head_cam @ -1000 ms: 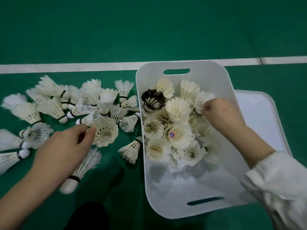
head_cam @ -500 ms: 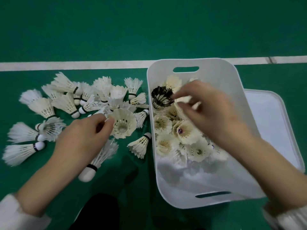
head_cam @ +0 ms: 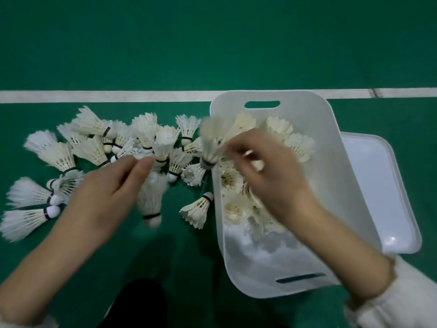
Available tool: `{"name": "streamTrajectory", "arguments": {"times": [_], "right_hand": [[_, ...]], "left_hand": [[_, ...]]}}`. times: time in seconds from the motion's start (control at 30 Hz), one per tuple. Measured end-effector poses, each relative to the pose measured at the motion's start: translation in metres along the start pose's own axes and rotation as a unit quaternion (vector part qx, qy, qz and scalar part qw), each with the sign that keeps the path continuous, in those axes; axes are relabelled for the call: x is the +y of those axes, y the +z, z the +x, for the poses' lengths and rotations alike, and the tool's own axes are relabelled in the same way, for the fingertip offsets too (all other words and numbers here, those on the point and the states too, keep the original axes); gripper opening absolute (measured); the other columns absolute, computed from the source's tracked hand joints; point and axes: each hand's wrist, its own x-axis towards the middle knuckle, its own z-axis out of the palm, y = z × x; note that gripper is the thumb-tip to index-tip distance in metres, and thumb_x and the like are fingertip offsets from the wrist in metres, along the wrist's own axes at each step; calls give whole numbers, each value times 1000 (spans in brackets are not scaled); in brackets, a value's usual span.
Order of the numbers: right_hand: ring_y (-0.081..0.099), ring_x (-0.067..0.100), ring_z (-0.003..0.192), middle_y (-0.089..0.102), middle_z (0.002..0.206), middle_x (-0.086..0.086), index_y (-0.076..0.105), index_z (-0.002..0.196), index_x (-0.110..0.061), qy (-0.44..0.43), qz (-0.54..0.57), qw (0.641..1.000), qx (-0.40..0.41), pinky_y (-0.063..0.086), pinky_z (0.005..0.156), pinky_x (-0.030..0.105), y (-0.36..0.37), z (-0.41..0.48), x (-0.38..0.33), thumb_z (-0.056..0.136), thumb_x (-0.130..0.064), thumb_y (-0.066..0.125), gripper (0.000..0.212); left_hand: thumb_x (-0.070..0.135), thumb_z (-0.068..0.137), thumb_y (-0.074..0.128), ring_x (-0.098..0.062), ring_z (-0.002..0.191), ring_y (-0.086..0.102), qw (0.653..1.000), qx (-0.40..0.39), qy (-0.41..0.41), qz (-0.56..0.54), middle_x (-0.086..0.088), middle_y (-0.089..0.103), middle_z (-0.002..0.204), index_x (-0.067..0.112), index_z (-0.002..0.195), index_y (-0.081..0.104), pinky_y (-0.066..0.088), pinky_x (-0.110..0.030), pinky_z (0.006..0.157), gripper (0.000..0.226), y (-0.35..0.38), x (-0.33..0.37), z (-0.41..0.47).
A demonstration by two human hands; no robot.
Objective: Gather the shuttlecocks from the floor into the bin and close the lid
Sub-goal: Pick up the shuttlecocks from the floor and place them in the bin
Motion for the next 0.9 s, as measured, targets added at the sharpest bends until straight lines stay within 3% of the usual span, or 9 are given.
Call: {"name": "streamTrajectory", "arguments": {"times": [0.1,0.17,0.23,0.3,0.47,0.57,0.73,0.83,0.9], "right_hand": [[59,3,74,60,84,-16,62,94,-27,89,9,987,132,48,71,12,-50,3,26,89,-19,59,9],[57,2,71,63,86,-9,63,96,-23,141,-25,973,179,46,70,11,-72,-1,46,89,-20,59,8],[58,10,78,64,93,0,66,97,-15,182,-91,965,164,44,71,20,-80,-4,66,89,-18,58,11],[61,21,85,66,98,7,67,96,-9,196,-160,959,124,43,75,28,-73,-5,87,89,-15,57,14],[60,30,88,66,97,14,69,95,-5,201,-256,946,10,43,77,33,-46,-4,126,87,-10,54,17],[59,29,91,66,99,13,69,99,-6,197,-281,939,-3,43,80,33,-43,-1,130,88,-10,52,20],[57,30,100,51,126,5,57,119,-16,208,-272,939,-11,45,83,37,-51,-1,105,88,-11,53,32],[58,16,86,49,119,-7,57,118,-21,138,-187,972,19,48,84,38,-52,-5,67,89,-13,55,30],[55,4,83,45,120,-14,56,119,-24,73,-101,992,-11,50,86,30,-47,-7,37,88,-14,55,32]], "left_hand": [[59,75,53,-1,71,54,999,5,30,33,7,57,75,18,78,60,40,-21,62,42,1,-13,4],[48,76,65,-1,75,55,996,-13,55,71,10,56,82,21,82,59,44,-26,67,28,5,-26,6],[29,81,70,-1,76,54,992,-23,88,84,12,56,84,22,83,60,45,-29,72,12,9,-34,6],[21,82,68,5,79,52,989,-20,110,97,19,56,85,20,81,62,39,-22,70,6,12,-33,4],[30,85,58,-7,77,51,979,2,159,123,6,58,83,15,82,67,39,-22,71,17,18,-26,0],[34,84,53,-12,79,52,977,13,175,118,3,59,84,13,84,71,38,-21,73,28,19,-23,-1],[30,85,54,-16,79,52,973,38,197,112,0,59,83,10,86,71,40,-25,75,26,17,-14,1],[23,84,55,-16,78,50,960,56,248,115,-6,61,79,5,84,71,38,-23,72,24,18,3,6],[21,84,55,-15,77,49,954,48,274,107,-7,60,78,4,84,70,37,-22,71,23,19,16,8]]}}
